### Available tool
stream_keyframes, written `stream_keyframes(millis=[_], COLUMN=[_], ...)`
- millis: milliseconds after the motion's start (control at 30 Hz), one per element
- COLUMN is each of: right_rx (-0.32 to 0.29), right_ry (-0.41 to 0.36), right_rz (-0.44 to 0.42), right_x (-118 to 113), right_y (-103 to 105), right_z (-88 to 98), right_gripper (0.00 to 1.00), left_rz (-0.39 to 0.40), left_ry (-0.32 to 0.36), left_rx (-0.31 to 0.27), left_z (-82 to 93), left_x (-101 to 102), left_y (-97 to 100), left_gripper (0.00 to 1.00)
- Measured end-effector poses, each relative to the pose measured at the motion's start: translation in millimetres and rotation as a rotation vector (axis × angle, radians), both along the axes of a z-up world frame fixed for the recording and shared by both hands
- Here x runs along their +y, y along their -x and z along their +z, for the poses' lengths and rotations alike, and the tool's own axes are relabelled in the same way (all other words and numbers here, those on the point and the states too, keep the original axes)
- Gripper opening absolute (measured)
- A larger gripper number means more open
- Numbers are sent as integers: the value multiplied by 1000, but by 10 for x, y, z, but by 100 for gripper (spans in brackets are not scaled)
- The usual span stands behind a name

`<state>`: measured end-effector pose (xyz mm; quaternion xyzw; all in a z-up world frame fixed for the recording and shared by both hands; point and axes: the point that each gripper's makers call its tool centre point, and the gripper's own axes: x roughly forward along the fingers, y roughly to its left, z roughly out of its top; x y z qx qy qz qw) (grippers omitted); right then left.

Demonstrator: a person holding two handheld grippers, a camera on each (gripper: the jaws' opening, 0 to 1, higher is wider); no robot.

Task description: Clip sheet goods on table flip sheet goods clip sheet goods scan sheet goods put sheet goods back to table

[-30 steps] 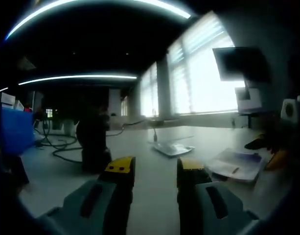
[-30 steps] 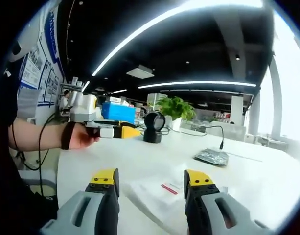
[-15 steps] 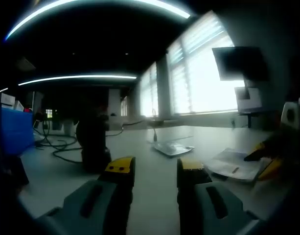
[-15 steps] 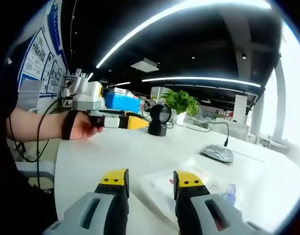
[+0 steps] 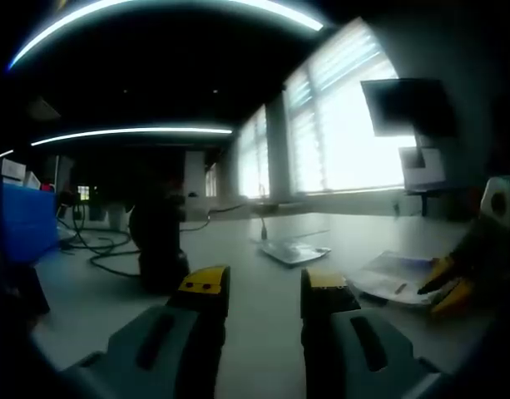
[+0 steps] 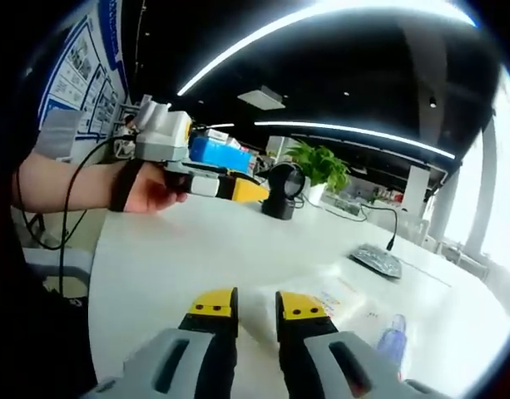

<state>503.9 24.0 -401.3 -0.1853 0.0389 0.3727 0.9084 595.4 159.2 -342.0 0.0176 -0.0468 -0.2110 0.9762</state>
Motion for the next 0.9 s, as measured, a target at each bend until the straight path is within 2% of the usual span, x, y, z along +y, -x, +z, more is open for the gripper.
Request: stream_keyframes(millis=[267, 567, 900], right_rx=[7, 36, 131], right_ry=[-8, -53, -197], right_rz=[7, 8, -13], right_x=[12, -5, -119], right_y=[32, 75, 123], right_z=[16, 64, 171], right_gripper=[0, 0, 0], left_rz=[0, 0, -1], left_ry=[0, -4, -7], left_rx=[-1, -3, -6], left_z=[2, 2, 4], left_x=[0, 0, -4], left_y=[3, 6, 9], left_gripper=[27, 27, 27])
